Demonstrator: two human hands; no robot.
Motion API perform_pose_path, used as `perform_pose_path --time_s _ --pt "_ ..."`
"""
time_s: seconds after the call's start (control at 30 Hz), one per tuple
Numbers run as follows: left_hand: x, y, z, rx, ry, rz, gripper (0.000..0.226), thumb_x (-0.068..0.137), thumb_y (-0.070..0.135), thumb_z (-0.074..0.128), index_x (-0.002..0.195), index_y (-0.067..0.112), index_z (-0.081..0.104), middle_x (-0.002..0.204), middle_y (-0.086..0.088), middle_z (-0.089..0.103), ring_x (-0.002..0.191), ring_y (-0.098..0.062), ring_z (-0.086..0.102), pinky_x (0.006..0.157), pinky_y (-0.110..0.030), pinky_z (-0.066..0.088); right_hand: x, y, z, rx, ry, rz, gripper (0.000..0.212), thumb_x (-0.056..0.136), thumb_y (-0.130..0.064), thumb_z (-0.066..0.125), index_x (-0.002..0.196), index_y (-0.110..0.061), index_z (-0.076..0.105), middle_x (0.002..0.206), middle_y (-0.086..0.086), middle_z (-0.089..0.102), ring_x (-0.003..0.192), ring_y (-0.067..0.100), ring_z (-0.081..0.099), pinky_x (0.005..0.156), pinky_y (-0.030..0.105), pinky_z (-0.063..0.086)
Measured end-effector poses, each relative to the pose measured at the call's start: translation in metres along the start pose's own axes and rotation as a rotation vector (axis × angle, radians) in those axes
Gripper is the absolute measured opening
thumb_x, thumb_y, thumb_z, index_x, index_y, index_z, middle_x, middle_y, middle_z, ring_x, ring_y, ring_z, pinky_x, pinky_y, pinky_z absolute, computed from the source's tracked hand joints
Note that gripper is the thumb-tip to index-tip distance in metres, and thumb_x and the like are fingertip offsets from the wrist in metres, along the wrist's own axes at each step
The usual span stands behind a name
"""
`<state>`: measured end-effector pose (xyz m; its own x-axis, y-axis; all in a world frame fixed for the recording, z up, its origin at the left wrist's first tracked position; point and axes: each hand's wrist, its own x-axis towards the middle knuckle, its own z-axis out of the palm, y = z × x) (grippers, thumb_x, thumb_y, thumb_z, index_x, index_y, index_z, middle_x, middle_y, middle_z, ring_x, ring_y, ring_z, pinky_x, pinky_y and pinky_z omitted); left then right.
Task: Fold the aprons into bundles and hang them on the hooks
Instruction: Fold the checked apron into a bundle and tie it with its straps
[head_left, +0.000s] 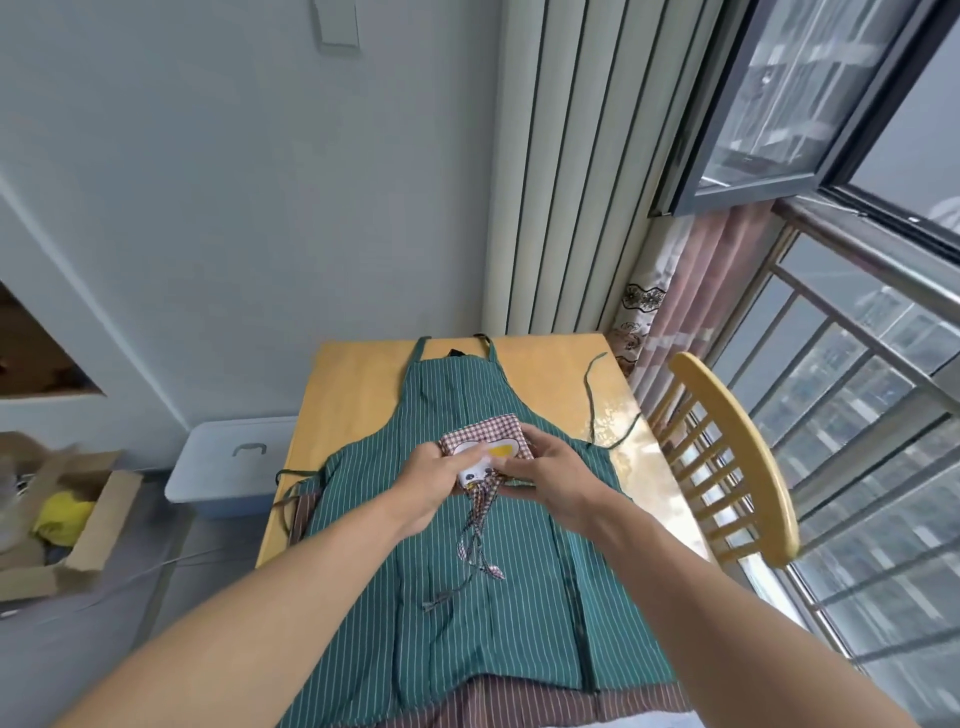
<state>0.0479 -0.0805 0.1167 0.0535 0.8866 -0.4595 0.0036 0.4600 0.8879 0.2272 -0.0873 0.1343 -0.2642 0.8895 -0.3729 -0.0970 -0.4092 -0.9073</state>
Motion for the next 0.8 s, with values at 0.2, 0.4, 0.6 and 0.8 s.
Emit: perform_pose_path --time_s 0.2,0.4,0.6,0.8 --pt "0.010 0.023 -0.013 -0.029 0.055 -0.010 0.037 0.092 0.032 0.074 0.108 0.001 0.061 0.109 -0.019 0.073 0.094 -0.029 0.065 0.082 -0.040 0.049 -0.013 -0.001 0.022 -0.133 0.160 -0.008 0.050 0.079 -0.037 0.084 0.111 -0.009 0.059 0.094 0.004 0.064 0.086 0.018 0.068 0.084 0.038 0.062" --pt "-0.003 0.030 -0.013 -0.040 -0.075 -0.087 0.030 0.093 0.023 0.070 0.111 0.001 0.062 0.109 -0.016 0.074 0.097 -0.028 0.068 0.081 -0.039 0.053 -0.015 0.004 0.042 -0.350 0.246 -0.086 0.019 0.089 -0.031 0.078 0.099 -0.015 0.074 0.098 0.002 0.078 0.099 0.025 0.072 0.088 0.041 0.058" --pt "0.003 0.021 -0.022 0.003 -0.122 -0.133 0.038 0.083 0.010 0.077 0.116 -0.002 0.063 0.109 -0.013 0.075 0.106 -0.030 0.070 0.091 -0.042 0.057 -0.022 0.014 0.048 -0.446 0.287 -0.054 0.014 0.094 -0.029 0.072 0.092 -0.016 0.073 0.081 -0.003 0.073 0.065 0.012 0.061 0.066 0.029 0.048" --pt "0.047 -0.010 -0.046 0.014 -0.072 -0.116 0.096 0.041 0.034 0.098 0.122 0.002 0.059 0.120 -0.012 0.071 0.109 -0.030 0.068 0.099 -0.049 0.054 -0.037 0.003 0.052 -0.735 0.202 0.014 0.023 0.099 -0.033 0.066 0.093 -0.012 0.074 0.074 0.002 0.073 0.047 0.007 0.049 0.046 0.020 0.040"
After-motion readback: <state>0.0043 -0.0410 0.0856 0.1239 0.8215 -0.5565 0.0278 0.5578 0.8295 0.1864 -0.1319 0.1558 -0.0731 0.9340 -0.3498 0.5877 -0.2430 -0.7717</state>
